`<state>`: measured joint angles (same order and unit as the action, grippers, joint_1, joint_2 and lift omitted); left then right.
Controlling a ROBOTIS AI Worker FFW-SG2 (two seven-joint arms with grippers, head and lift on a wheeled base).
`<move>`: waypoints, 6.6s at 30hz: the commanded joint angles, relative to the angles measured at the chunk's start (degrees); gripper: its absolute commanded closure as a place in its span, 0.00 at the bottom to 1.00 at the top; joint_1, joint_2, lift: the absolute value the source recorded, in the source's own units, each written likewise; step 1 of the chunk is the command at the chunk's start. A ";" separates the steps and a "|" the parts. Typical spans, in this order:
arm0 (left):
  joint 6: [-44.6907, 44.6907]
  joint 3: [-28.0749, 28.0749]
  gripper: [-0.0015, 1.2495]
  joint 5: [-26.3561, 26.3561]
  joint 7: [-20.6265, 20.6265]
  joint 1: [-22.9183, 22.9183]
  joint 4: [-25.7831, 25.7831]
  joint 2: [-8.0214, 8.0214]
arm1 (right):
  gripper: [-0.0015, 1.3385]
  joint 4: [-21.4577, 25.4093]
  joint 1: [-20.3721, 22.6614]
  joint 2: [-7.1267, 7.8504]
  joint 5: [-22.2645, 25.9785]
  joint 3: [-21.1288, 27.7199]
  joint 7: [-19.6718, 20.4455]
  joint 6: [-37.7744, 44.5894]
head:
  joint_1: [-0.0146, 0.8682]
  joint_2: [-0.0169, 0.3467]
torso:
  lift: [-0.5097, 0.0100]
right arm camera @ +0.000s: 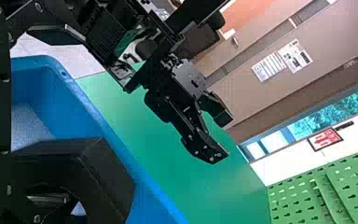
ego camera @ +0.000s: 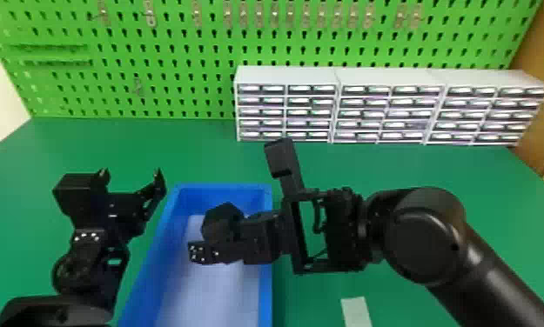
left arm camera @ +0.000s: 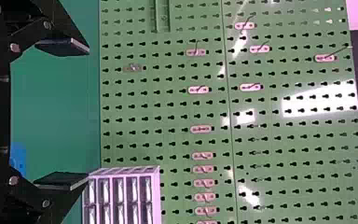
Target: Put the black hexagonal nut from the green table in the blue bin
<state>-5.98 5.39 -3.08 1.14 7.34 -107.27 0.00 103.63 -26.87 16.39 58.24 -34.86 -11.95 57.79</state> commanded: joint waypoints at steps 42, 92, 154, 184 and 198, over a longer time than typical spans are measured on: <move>0.26 0.14 0.25 -0.26 0.00 -0.57 0.05 -0.09 | 0.12 -0.62 -4.51 -1.19 -2.35 2.17 -1.23 13.31 | 0.76 0.20 | 0.80; 0.26 -1.53 0.25 0.35 -0.79 -0.49 1.19 -0.09 | 0.13 9.84 17.11 -9.36 -31.53 41.54 -5.01 -14.55 | 0.76 0.20 | 0.80; 1.76 -5.04 0.27 2.81 -2.99 3.38 0.93 -0.09 | 0.13 8.00 41.28 -16.44 -55.96 45.23 8.09 -51.20 | 0.76 0.20 | 0.80; 1.67 -4.34 0.27 2.20 -2.99 4.70 -1.36 -0.09 | 0.13 8.26 41.81 -16.39 -54.38 42.86 8.17 -51.20 | 0.76 0.20 | 0.80; 1.67 -4.52 0.27 1.85 -2.99 4.44 -1.36 -0.09 | 0.13 8.26 41.20 -16.04 -54.29 43.39 8.17 -51.20 | 0.76 0.20 | 0.80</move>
<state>-4.31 0.99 -1.27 -1.85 11.79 -108.63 -0.08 111.88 14.31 0.31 3.78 8.26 -3.79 6.59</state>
